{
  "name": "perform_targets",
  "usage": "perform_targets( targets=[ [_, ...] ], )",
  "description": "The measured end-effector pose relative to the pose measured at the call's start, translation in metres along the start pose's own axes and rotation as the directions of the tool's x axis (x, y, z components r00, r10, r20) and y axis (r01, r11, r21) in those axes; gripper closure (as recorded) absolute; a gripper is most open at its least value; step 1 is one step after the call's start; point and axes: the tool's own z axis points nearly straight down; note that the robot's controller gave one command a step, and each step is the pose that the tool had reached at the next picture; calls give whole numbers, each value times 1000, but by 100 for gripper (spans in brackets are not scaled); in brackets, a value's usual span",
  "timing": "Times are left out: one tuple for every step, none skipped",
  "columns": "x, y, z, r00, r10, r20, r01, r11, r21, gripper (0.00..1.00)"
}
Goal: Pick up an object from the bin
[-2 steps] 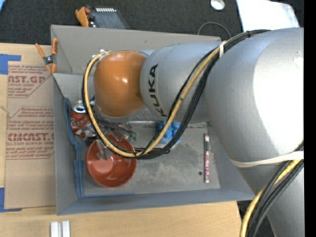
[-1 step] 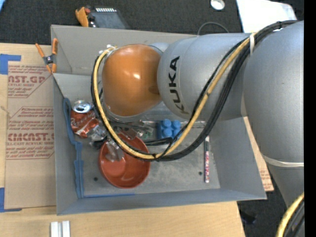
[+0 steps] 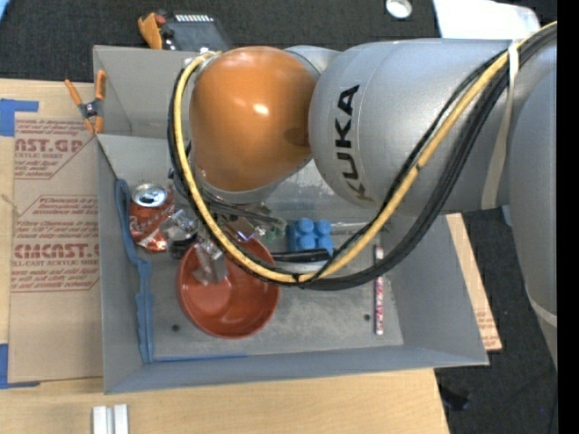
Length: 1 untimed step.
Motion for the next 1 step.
perform_targets(
  targets=[
    [24,-14,-30,997,-81,3,81,997,2,100]
  ],
)
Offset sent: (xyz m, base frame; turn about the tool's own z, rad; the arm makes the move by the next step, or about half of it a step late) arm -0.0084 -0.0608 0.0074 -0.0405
